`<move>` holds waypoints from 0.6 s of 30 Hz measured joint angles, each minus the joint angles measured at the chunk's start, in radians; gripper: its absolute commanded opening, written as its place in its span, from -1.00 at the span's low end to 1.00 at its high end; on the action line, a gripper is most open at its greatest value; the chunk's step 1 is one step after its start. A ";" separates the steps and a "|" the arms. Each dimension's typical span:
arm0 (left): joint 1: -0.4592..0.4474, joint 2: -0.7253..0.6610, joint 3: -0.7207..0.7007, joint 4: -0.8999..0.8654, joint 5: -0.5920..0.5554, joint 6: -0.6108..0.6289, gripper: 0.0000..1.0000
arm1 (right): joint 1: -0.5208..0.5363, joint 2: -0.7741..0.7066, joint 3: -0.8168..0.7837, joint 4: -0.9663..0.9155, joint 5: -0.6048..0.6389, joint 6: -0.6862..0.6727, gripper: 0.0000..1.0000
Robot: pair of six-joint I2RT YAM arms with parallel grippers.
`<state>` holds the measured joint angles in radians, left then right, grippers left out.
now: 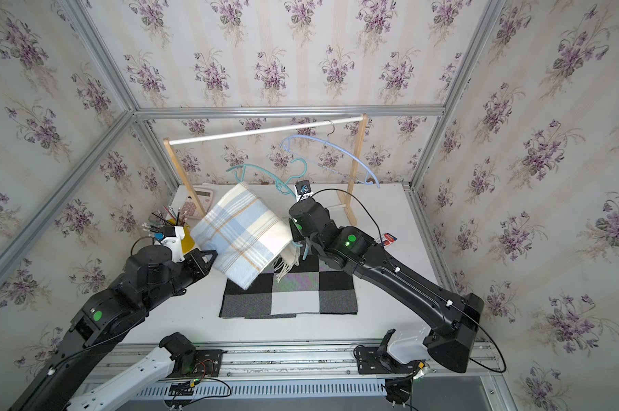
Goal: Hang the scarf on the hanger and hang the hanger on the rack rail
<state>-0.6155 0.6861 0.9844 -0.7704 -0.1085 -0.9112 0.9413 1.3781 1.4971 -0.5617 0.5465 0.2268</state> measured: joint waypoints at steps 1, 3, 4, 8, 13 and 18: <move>0.000 0.004 -0.025 0.014 -0.001 -0.014 -1.00 | 0.000 0.000 0.019 -0.013 0.002 -0.012 -1.00; 0.001 0.022 -0.068 0.047 -0.002 -0.045 -1.00 | 0.000 0.003 0.063 -0.042 0.004 -0.035 -1.00; 0.002 0.034 -0.085 0.069 -0.003 -0.063 -1.00 | 0.000 0.006 0.086 -0.056 0.006 -0.048 -1.00; 0.011 0.076 -0.126 0.142 -0.006 -0.120 -1.00 | 0.000 0.012 0.138 -0.101 0.011 -0.079 -1.00; 0.035 0.086 -0.173 0.213 -0.013 -0.172 -1.00 | 0.000 0.002 0.144 -0.123 0.019 -0.096 -1.00; 0.045 0.125 -0.212 0.281 0.006 -0.207 -1.00 | 0.000 -0.032 0.124 -0.132 0.026 -0.102 -1.00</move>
<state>-0.5701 0.8112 0.7723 -0.4892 -0.1020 -1.1179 0.9413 1.3464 1.6215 -0.6941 0.5720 0.1246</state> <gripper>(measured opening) 0.075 0.114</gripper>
